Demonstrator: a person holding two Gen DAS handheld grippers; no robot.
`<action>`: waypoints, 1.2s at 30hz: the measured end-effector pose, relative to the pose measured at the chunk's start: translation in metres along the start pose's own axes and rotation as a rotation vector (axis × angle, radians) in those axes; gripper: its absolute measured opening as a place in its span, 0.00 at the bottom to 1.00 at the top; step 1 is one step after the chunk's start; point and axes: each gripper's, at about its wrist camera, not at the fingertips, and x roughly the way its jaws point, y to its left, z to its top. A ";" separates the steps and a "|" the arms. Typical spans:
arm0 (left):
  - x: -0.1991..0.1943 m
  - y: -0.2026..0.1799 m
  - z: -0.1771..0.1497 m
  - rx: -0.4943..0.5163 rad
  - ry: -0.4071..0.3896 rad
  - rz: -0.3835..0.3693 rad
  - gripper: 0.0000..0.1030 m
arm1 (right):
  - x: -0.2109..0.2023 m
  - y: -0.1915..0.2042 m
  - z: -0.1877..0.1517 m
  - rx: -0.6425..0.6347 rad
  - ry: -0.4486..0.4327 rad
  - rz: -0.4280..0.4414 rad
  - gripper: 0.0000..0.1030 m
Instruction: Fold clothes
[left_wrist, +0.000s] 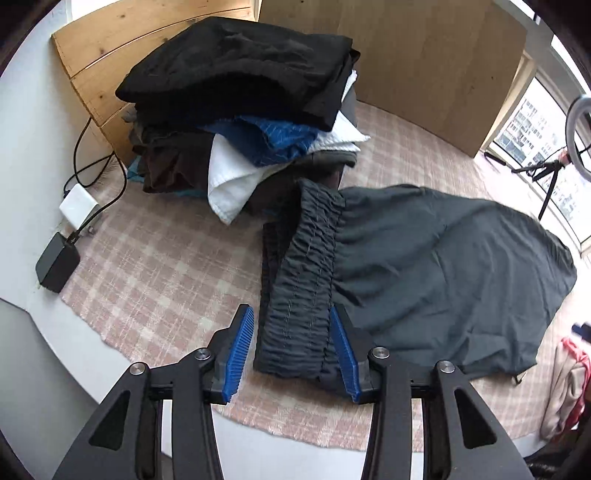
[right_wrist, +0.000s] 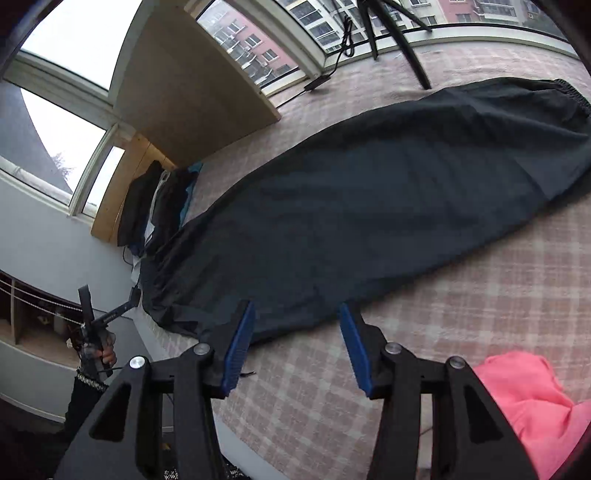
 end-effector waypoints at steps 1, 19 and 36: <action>0.007 -0.006 0.003 0.021 0.004 -0.019 0.46 | 0.020 0.017 -0.012 -0.029 0.036 0.007 0.47; 0.060 -0.018 0.025 0.152 0.107 -0.133 0.14 | 0.162 0.124 -0.059 -0.082 0.039 -0.194 0.34; 0.064 -0.018 0.035 0.206 0.109 -0.185 0.08 | 0.151 0.121 -0.068 -0.006 -0.018 -0.242 0.38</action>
